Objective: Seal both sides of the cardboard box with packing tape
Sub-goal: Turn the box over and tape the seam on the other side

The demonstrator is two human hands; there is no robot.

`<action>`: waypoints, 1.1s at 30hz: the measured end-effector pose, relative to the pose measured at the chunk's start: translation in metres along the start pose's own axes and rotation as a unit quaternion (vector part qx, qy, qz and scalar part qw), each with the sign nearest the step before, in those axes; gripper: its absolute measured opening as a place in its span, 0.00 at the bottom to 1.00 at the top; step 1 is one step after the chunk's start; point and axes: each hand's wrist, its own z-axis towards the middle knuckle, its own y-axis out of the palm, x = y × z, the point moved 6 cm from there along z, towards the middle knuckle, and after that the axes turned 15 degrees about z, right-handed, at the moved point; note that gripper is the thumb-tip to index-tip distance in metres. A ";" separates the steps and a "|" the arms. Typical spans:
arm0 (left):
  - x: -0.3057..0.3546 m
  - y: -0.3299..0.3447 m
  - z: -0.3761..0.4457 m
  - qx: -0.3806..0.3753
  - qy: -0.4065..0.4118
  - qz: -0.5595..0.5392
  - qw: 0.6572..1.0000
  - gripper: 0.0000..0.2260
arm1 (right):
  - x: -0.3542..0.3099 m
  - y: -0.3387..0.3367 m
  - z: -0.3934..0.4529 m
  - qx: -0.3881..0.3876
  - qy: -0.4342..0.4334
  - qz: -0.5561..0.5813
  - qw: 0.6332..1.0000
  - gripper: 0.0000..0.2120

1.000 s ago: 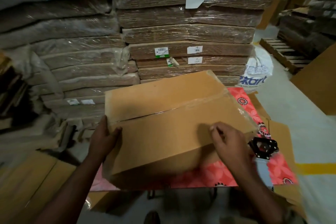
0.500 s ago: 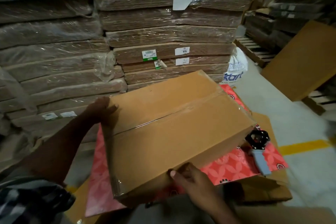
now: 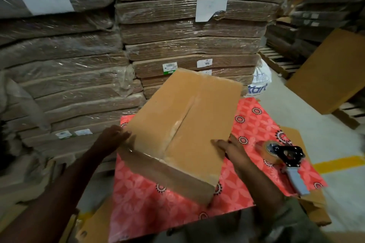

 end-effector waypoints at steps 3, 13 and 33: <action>0.001 0.014 -0.039 -0.022 -0.028 -0.124 0.992 0.10 | -0.016 -0.005 0.010 -0.006 0.023 0.059 0.998 0.10; 0.028 0.035 -0.093 -0.012 -0.061 -0.205 0.977 0.09 | 0.000 -0.054 -0.078 -0.018 -0.082 -0.051 0.995 0.18; 0.106 0.101 -0.147 0.068 -0.104 -0.178 0.976 0.10 | -0.026 -0.129 -0.025 0.073 -0.119 -0.133 0.981 0.26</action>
